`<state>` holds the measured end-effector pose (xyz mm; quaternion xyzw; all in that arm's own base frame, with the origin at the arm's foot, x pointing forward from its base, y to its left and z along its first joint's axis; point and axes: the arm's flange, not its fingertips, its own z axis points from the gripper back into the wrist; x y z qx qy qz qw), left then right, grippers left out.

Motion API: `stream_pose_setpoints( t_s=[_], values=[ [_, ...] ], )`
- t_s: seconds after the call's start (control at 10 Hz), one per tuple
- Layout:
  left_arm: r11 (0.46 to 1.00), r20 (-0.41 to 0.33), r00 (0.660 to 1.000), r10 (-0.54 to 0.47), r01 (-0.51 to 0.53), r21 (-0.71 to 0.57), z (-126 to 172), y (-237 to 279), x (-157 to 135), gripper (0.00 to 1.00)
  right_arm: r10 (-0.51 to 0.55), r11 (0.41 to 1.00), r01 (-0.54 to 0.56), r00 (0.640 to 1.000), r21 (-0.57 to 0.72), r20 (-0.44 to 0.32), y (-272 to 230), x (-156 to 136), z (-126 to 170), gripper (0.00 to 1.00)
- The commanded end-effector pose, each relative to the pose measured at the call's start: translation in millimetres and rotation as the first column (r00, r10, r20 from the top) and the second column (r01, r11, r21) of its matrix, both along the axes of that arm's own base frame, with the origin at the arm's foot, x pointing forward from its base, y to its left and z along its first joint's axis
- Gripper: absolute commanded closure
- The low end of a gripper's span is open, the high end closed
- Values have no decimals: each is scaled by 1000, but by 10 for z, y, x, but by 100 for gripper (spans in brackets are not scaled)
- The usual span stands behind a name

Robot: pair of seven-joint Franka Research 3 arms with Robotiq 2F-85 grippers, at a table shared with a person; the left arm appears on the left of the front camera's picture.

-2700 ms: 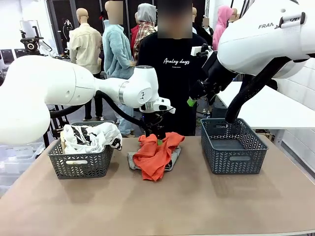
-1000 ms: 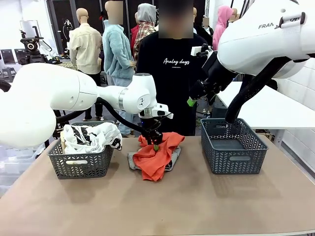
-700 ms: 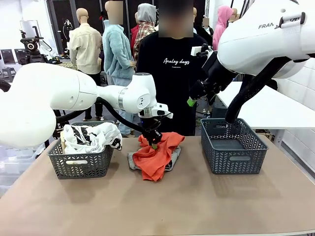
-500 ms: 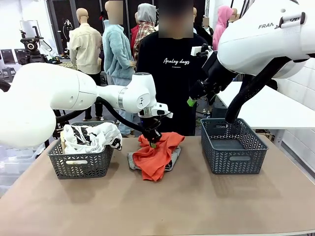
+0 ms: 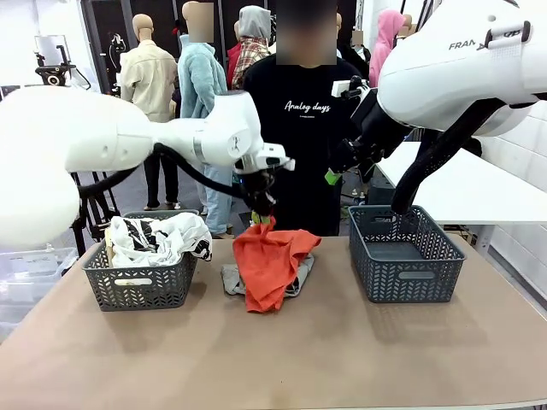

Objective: Sort the tops and bottoms.
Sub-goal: Lift clothes from the center of the table with your left hand.

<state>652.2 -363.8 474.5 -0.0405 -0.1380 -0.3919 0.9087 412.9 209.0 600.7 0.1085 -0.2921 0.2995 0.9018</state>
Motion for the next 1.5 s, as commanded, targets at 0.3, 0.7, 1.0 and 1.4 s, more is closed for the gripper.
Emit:
stream_pose_setpoints(
  t_s=[0.3,0.7,1.0,1.4],
  values=[
    [1000,43,999,-4,4,-14,309,9,-49,100,-2,1000,2,1000,-3,-10,-25,-31,-38,0],
    [1000,38,999,-19,20,-6,250,3,-45,100,-2,1000,2,1000,-3,-10,-25,-31,-38,0],
    [999,163,986,-22,17,30,1362,27,-95,100,-2,1000,2,1000,-3,-10,-25,-31,-38,0],
    [997,432,899,-76,66,38,2253,-219,-315,100,-2,1000,2,1000,-3,-10,-25,-31,-38,0]
  ],
)
